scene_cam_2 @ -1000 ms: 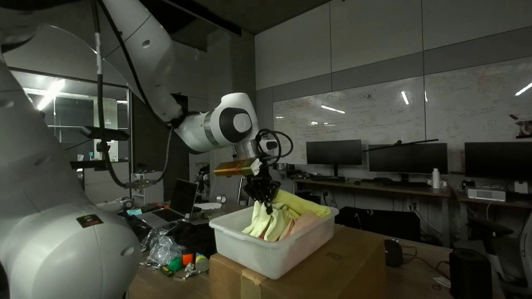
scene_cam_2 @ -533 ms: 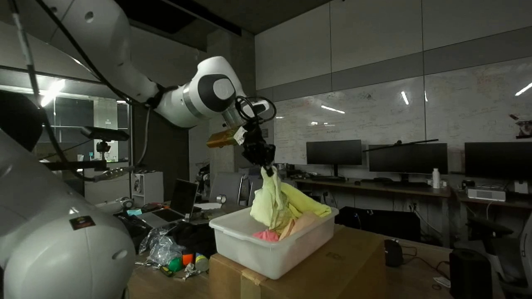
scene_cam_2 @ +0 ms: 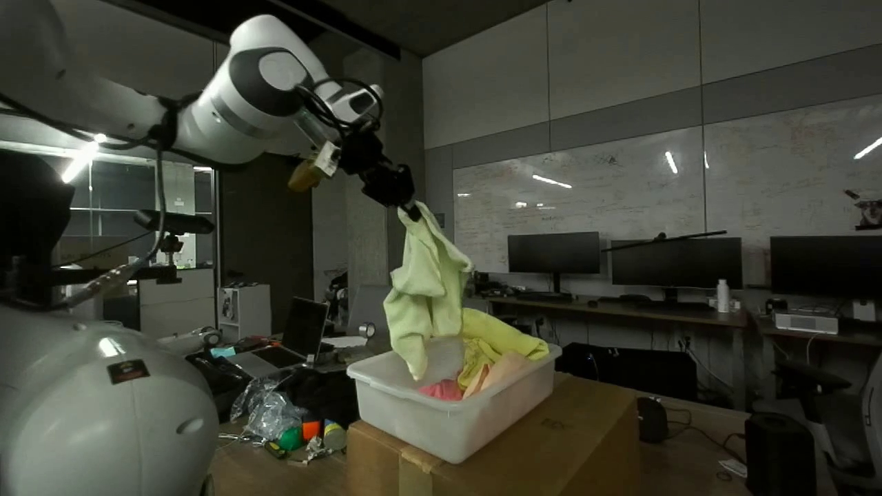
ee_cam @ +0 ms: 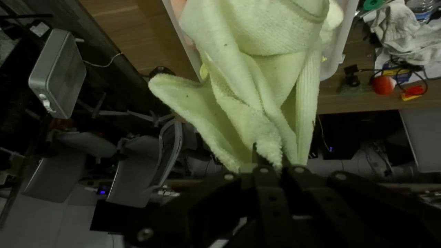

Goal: Remove the towels from the white bowl

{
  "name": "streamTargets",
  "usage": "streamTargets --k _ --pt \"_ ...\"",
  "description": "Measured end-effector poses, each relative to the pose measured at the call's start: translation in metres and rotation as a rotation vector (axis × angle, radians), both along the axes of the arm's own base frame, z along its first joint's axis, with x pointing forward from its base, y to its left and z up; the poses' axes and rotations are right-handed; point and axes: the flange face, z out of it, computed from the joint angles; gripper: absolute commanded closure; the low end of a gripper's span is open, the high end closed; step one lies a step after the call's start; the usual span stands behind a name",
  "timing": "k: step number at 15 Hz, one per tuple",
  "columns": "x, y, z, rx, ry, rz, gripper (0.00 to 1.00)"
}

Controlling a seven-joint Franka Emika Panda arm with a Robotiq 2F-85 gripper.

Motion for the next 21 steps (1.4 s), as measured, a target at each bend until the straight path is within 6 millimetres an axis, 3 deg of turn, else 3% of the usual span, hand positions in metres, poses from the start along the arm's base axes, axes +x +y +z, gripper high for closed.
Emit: streamTargets --k 5,7,9,15,21 --pt "-0.078 0.033 0.051 -0.071 -0.096 -0.037 0.95" --pt "-0.092 0.04 0.058 -0.085 -0.109 -0.043 0.96" --pt "-0.093 0.044 0.059 -0.095 -0.109 -0.04 0.96" --pt "-0.066 0.058 0.048 -0.137 -0.028 0.021 0.96" --pt "0.013 0.064 0.032 -0.184 0.139 0.171 0.96"
